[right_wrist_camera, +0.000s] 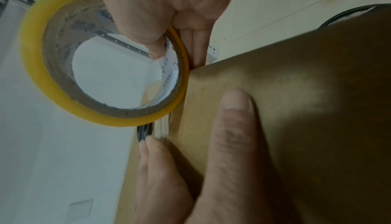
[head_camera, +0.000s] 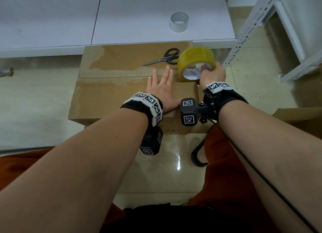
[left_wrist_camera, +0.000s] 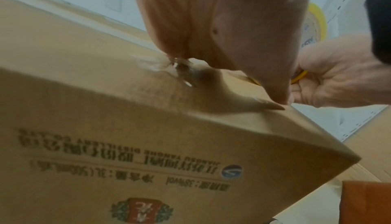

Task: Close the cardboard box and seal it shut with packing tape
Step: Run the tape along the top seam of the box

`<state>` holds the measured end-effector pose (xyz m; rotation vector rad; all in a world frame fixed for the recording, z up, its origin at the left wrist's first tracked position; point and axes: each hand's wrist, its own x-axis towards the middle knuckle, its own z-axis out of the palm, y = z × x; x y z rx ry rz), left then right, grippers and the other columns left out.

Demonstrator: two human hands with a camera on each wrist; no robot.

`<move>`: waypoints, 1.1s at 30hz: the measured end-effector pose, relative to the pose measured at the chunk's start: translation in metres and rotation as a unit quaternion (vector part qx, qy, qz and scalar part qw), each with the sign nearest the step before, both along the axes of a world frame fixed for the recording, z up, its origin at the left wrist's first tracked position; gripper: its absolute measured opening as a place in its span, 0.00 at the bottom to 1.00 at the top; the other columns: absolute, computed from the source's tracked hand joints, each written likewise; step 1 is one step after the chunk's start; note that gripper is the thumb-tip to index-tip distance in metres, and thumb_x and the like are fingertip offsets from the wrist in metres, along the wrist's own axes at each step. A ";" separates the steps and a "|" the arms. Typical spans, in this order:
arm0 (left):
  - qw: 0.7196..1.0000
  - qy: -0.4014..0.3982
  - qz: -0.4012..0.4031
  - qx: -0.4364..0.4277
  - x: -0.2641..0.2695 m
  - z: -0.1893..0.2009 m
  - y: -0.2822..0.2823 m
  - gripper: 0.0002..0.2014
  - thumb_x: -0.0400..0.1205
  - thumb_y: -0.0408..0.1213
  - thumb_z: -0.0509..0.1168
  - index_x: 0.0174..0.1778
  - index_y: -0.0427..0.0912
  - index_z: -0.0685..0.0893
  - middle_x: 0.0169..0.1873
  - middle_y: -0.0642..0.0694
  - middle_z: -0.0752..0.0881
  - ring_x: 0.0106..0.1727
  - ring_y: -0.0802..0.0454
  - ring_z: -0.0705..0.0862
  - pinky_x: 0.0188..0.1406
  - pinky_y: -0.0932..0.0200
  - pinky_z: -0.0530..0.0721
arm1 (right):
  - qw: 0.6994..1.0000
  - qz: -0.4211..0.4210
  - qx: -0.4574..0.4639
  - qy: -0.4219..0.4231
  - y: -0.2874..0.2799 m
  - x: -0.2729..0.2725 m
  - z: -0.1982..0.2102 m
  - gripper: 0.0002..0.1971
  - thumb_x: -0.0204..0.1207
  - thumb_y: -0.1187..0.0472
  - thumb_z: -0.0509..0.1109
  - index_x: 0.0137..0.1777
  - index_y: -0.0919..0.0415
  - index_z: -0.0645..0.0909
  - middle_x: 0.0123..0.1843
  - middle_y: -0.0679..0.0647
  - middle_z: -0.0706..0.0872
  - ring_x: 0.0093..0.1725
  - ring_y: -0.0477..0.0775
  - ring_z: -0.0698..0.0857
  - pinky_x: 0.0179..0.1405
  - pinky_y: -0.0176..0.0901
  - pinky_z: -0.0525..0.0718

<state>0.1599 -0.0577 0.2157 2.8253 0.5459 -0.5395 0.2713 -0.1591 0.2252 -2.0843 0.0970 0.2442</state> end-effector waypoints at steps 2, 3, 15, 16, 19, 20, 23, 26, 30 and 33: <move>1.000 0.003 -0.016 0.004 0.000 0.000 0.001 0.52 0.76 0.71 0.56 0.84 0.48 0.34 0.84 0.53 0.34 0.83 0.32 0.35 0.83 0.37 0.42 | 1.000 0.000 -0.002 0.001 0.000 0.000 0.000 0.10 0.81 0.61 0.65 0.57 0.65 0.82 0.57 0.63 0.87 0.56 0.63 0.85 0.49 0.45 0.81; 1.000 0.011 -0.021 0.013 0.000 0.001 0.000 0.51 0.77 0.71 0.55 0.84 0.49 0.34 0.84 0.54 0.34 0.82 0.31 0.34 0.83 0.36 0.42 | 1.000 -0.001 0.000 0.001 0.000 0.000 0.000 0.10 0.80 0.61 0.65 0.56 0.65 0.82 0.57 0.63 0.87 0.56 0.63 0.85 0.49 0.46 0.81; 0.998 0.049 -0.006 0.034 0.006 0.006 -0.007 0.48 0.79 0.69 0.52 0.83 0.50 0.32 0.84 0.52 0.33 0.82 0.30 0.33 0.82 0.34 0.42 | 0.992 -0.060 0.093 0.053 -0.002 0.000 -0.006 0.04 0.77 0.61 0.66 0.42 0.53 0.81 0.43 0.57 0.86 0.46 0.63 0.88 0.48 0.61 0.88; 0.998 0.049 -0.007 0.032 0.006 0.006 -0.007 0.47 0.79 0.69 0.52 0.83 0.50 0.32 0.84 0.52 0.33 0.82 0.30 0.33 0.82 0.34 0.42 | 0.992 -0.062 0.095 0.058 -0.002 0.001 -0.009 0.05 0.77 0.61 0.66 0.41 0.53 0.80 0.42 0.56 0.86 0.46 0.63 0.88 0.47 0.62 0.88; 0.998 0.051 -0.009 0.033 0.006 0.006 -0.007 0.47 0.80 0.68 0.52 0.84 0.49 0.34 0.84 0.52 0.34 0.82 0.31 0.34 0.82 0.34 0.42 | 0.991 -0.067 0.096 0.060 -0.001 -0.001 -0.006 0.04 0.77 0.60 0.66 0.42 0.52 0.80 0.43 0.57 0.87 0.45 0.62 0.88 0.46 0.62 0.88; 0.998 0.048 -0.009 0.032 0.006 0.006 -0.008 0.47 0.80 0.68 0.53 0.84 0.49 0.35 0.84 0.51 0.34 0.83 0.32 0.34 0.82 0.34 0.43 | 0.991 -0.068 0.095 0.059 -0.001 -0.001 -0.005 0.03 0.77 0.60 0.66 0.42 0.53 0.80 0.43 0.57 0.86 0.44 0.62 0.88 0.46 0.62 0.88; 0.998 0.026 -0.026 0.056 0.008 0.006 -0.007 0.46 0.80 0.67 0.53 0.85 0.46 0.39 0.84 0.47 0.35 0.84 0.38 0.34 0.82 0.33 0.43 | 0.992 -0.070 0.089 0.063 -0.002 -0.002 -0.003 0.03 0.78 0.59 0.67 0.42 0.55 0.79 0.42 0.57 0.85 0.44 0.63 0.88 0.47 0.61 0.88; 0.998 0.020 -0.043 0.045 0.013 0.009 -0.007 0.47 0.80 0.64 0.57 0.85 0.41 0.40 0.85 0.45 0.37 0.85 0.40 0.37 0.84 0.42 0.45 | 0.991 -0.079 0.090 0.068 -0.002 -0.003 -0.001 0.07 0.77 0.56 0.69 0.48 0.60 0.79 0.48 0.61 0.86 0.47 0.63 0.87 0.50 0.60 0.87; 0.999 0.022 -0.043 0.024 0.011 0.004 -0.008 0.47 0.81 0.66 0.54 0.85 0.42 0.39 0.84 0.43 0.37 0.84 0.38 0.36 0.84 0.43 0.43 | 0.988 -0.057 0.088 0.110 -0.002 -0.005 0.002 0.17 0.78 0.54 0.68 0.58 0.67 0.78 0.52 0.62 0.84 0.52 0.62 0.85 0.57 0.56 0.84; 0.998 0.028 -0.045 0.027 0.011 0.000 -0.010 0.43 0.82 0.67 0.49 0.85 0.46 0.41 0.84 0.41 0.35 0.83 0.35 0.35 0.83 0.39 0.41 | 0.981 -0.036 0.100 0.161 -0.004 -0.006 0.003 0.17 0.76 0.55 0.71 0.59 0.65 0.80 0.47 0.58 0.81 0.51 0.61 0.84 0.60 0.53 0.83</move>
